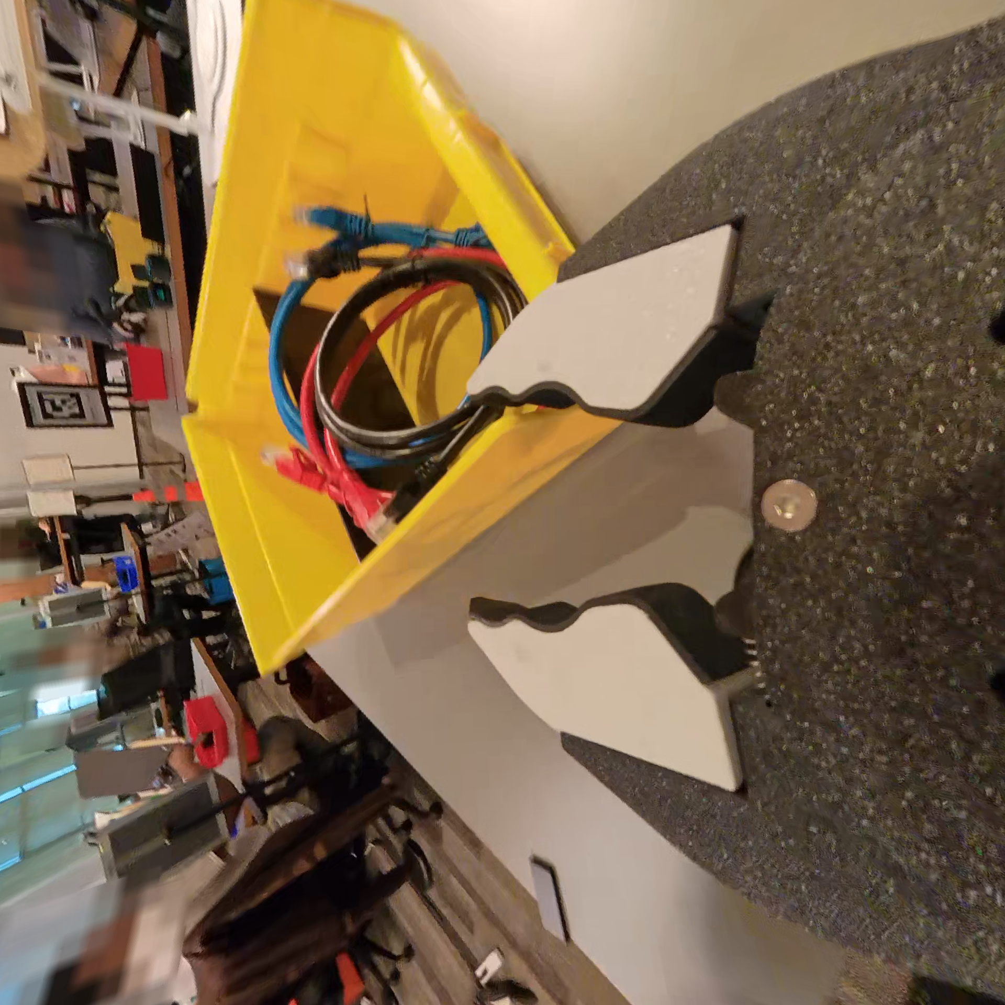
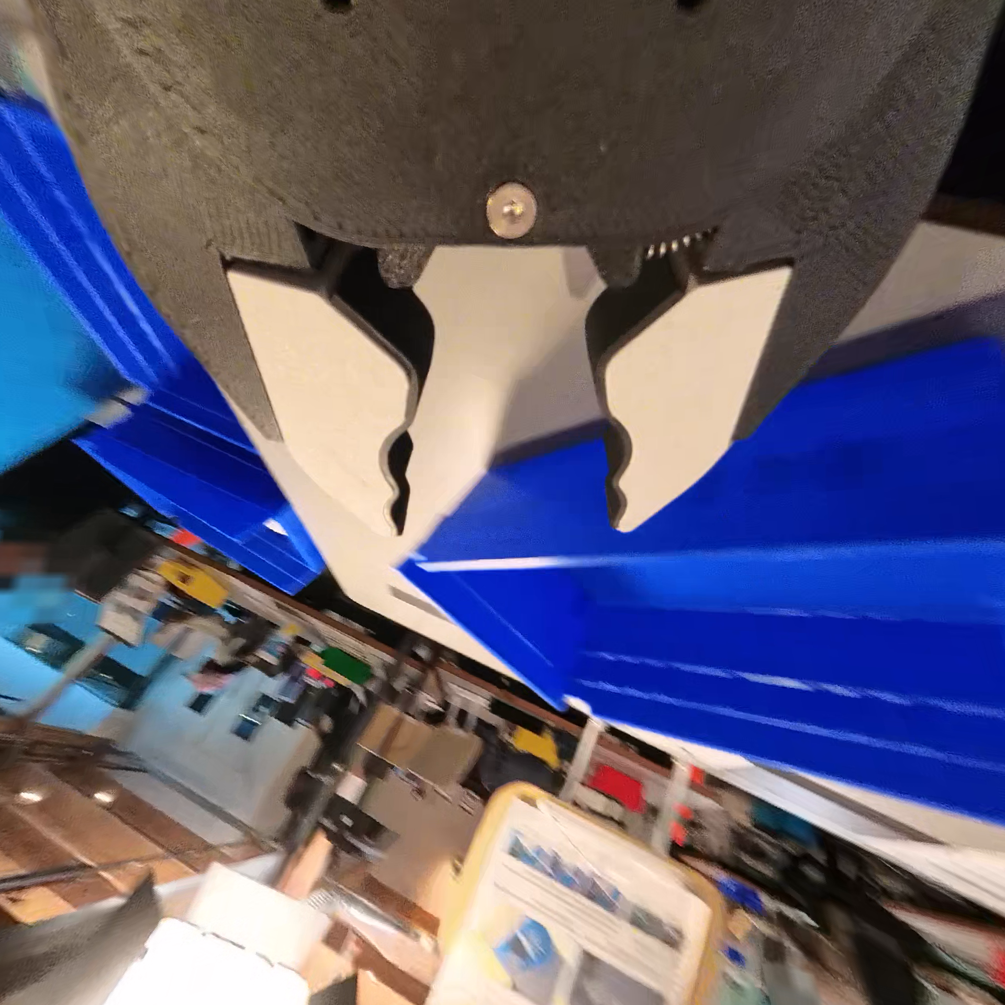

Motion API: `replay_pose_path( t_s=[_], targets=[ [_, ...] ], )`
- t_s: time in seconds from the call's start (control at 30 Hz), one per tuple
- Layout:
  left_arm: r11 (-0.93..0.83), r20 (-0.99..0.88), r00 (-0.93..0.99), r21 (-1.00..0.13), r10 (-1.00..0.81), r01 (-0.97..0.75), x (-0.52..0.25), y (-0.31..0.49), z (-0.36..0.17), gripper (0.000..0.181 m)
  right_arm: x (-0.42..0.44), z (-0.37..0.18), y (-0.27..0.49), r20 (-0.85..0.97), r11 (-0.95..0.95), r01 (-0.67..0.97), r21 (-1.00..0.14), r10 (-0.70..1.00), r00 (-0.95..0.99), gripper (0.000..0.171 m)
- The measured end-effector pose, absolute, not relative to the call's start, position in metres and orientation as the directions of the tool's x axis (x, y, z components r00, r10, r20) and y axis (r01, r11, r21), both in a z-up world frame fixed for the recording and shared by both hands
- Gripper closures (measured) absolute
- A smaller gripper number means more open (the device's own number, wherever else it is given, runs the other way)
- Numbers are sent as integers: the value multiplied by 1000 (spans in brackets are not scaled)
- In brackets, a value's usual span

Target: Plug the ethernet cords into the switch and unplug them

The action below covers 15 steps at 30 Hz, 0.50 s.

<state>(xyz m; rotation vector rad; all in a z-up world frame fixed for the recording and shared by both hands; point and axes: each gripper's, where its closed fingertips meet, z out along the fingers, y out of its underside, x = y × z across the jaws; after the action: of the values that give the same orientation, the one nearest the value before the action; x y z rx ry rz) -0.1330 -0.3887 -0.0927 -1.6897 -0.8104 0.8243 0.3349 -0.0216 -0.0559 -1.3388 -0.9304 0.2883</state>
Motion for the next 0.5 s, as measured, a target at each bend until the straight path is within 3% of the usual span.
replay_pose_path(
  t_s=[0.07, 0.23, 0.37, 0.5],
  targets=[
    [-183, -87, 536, -975, 840, 128, -132, -405, -84, 112, 356, -58, -1, 397, 216, 343, -914, 653, 645, 101],
    [-267, -151, 613, -959, 776, 101, -111, -391, -77, 103, 328, -46, -64, 179, 139, 119, -983, 863, 473, 92],
    [-283, -147, 598, -949, 788, 139, -127, -388, -84, 103, 276, -71, -121, 266, 198, 206, -958, 881, 391, 72],
    [-325, -162, 581, -927, 798, 189, -149, -397, -95, 117, 269, -78, -104, 383, 253, 311, -916, 777, 499, 79]
  ],
)
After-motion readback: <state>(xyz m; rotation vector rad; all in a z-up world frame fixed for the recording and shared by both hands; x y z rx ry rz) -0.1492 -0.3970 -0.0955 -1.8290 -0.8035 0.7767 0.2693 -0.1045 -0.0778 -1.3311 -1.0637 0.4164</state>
